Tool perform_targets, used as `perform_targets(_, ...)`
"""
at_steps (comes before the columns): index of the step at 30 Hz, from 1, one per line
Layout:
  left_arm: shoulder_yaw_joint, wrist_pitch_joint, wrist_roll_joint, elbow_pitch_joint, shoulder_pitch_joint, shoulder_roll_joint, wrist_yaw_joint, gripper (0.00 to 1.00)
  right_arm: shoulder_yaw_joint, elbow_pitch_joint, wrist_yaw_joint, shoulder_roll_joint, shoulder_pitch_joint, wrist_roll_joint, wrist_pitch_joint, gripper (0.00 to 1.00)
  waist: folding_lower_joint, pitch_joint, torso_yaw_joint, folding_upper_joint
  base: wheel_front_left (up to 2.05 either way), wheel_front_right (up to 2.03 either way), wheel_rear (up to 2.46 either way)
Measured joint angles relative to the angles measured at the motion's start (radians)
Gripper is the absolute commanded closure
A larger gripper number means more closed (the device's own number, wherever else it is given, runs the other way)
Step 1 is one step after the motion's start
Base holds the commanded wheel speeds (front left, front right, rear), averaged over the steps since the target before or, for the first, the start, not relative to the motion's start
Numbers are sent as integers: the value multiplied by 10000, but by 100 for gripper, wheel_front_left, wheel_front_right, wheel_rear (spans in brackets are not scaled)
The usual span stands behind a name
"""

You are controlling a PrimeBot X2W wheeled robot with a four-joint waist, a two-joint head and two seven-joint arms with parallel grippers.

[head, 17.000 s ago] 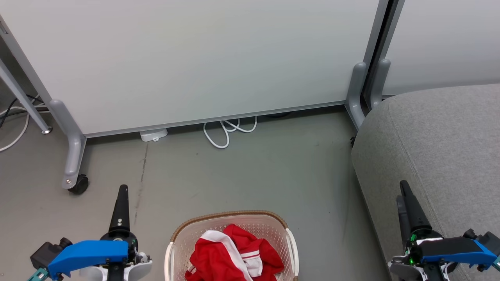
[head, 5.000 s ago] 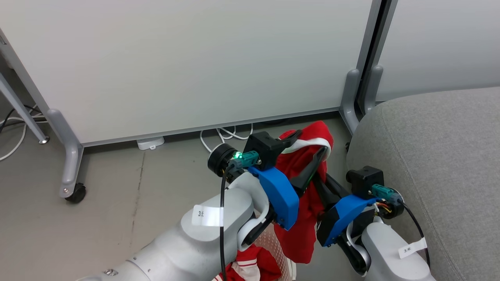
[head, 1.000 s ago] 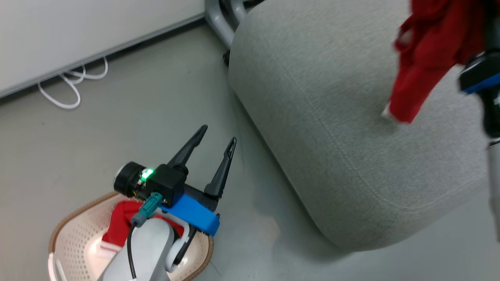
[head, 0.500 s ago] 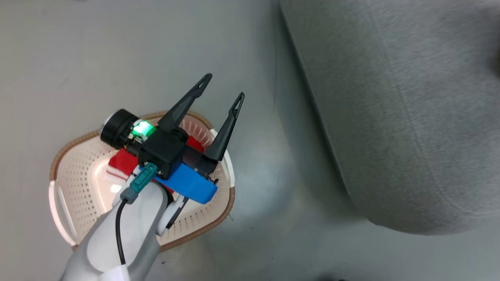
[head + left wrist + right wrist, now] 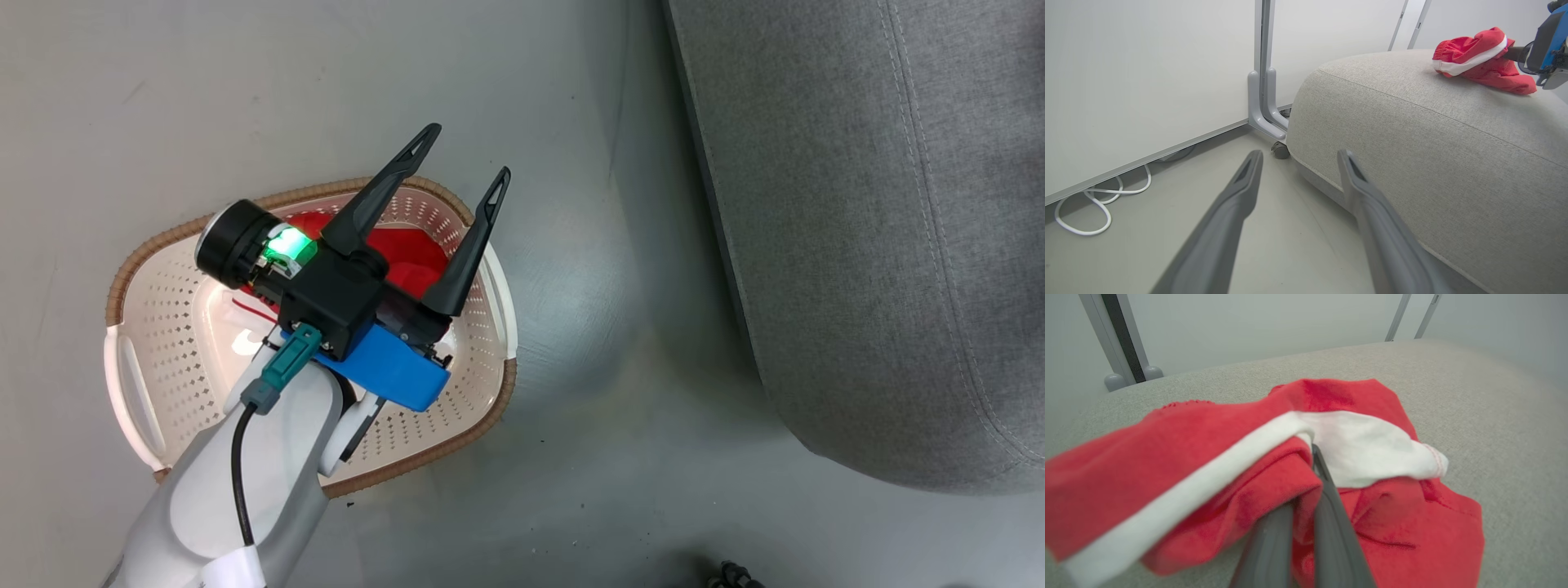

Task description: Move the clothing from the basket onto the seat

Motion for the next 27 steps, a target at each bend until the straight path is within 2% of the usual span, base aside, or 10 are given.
perform_targets(1, -8, -2, -10, 10, 0, 0, 2, 0, -6, 36, 0, 0, -10, -38, -13, 100, 0, -13, -5, 0, 0, 0, 0)
perform_targets(2, -10, -2, -12, 25, 0, 0, 2, 0, -4, 61, 0, 2, -38, -88, -13, 85, 0, -27, -11, 0, 0, 0, 0)
perform_targets(3, -12, -2, -23, 42, 0, 0, 17, 0, 0, 79, 0, 2, -91, -132, -15, 53, -1, -44, -16, 0, 0, 0, 0)
perform_targets(4, -19, -4, -44, 59, 0, -2, 17, 0, 2, 82, 0, 4, -136, -138, -25, 11, 0, -63, -20, 0, 0, 0, 0)
perform_targets(5, -25, -4, -67, 69, 0, -4, 17, 0, 2, 90, 0, 4, -172, -153, -25, 0, -1, -83, -24, 0, 0, 0, 0)
perform_targets(21, -117, -75, -226, 290, 2, -73, 40, 0, 201, 75, 0, 19, -31, 33, -27, 0, -1, -423, -85, 0, 0, 0, 0)
perform_targets(27, -90, -100, -462, 583, 146, -320, 40, 0, 573, 84, 0, 100, 409, 121, -29, 0, -1, -893, -100, 0, 0, 0, 0)
